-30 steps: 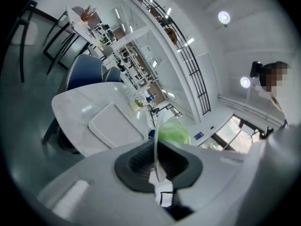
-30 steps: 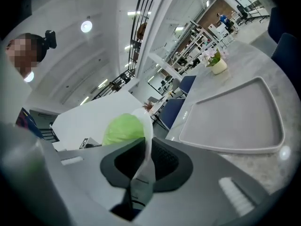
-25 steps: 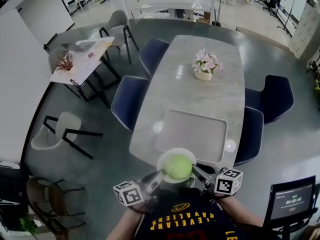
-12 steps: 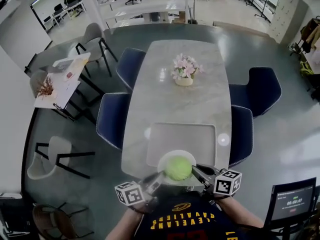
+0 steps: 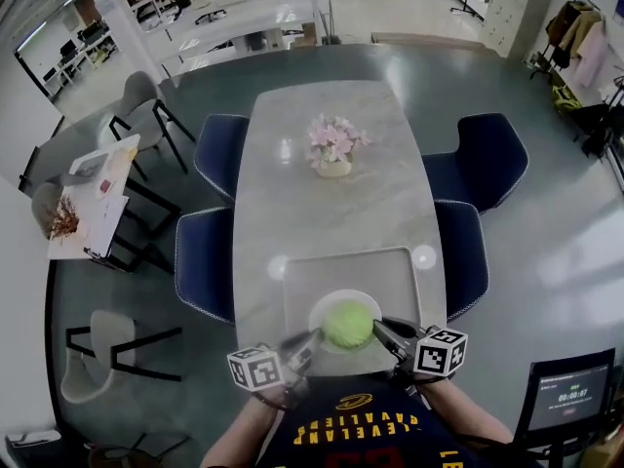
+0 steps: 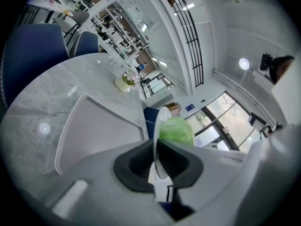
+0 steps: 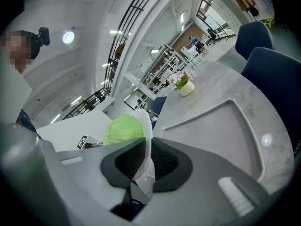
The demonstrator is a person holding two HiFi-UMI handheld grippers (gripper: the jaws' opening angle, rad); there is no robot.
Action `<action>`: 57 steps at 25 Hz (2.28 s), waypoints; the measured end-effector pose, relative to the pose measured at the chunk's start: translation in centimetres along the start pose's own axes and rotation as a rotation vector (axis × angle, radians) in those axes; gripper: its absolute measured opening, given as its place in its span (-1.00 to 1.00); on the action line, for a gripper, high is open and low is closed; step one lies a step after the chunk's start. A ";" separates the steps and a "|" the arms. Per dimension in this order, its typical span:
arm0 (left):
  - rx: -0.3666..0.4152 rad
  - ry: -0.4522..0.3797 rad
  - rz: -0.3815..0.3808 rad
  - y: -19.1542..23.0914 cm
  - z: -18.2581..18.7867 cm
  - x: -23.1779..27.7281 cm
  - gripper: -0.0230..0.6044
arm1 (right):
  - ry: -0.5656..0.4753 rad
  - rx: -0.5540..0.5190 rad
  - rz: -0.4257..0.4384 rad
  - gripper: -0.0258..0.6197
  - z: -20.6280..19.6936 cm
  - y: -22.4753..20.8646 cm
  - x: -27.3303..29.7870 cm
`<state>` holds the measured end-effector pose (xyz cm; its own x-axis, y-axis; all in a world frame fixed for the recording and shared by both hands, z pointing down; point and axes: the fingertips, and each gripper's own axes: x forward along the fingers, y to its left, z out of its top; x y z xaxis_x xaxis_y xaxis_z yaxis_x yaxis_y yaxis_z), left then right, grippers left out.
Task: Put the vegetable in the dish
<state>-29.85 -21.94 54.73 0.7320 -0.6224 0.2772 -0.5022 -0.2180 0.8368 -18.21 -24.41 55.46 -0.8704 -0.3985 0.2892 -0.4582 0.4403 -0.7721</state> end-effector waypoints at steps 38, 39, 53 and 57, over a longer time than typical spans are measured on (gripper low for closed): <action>-0.151 0.279 0.188 15.0 -2.0 9.1 -0.80 | 0.156 0.289 -0.269 -0.78 -4.2 -14.8 6.5; -0.151 0.285 0.199 15.3 -2.1 9.3 -0.79 | 0.160 0.290 -0.278 -0.78 -4.3 -15.1 6.6; -0.163 0.323 0.284 16.8 -2.7 10.1 -0.77 | 0.196 0.330 -0.341 -0.77 -4.7 -16.5 6.9; -0.164 0.330 0.322 17.3 -3.0 10.2 -0.74 | 0.207 0.328 -0.356 -0.77 -4.8 -16.8 6.9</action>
<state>-29.73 -29.80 73.39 0.6719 -0.3611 0.6466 -0.6671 0.0844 0.7402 -17.42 -30.71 73.14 -0.7040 -0.2956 0.6457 -0.6800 0.0183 -0.7330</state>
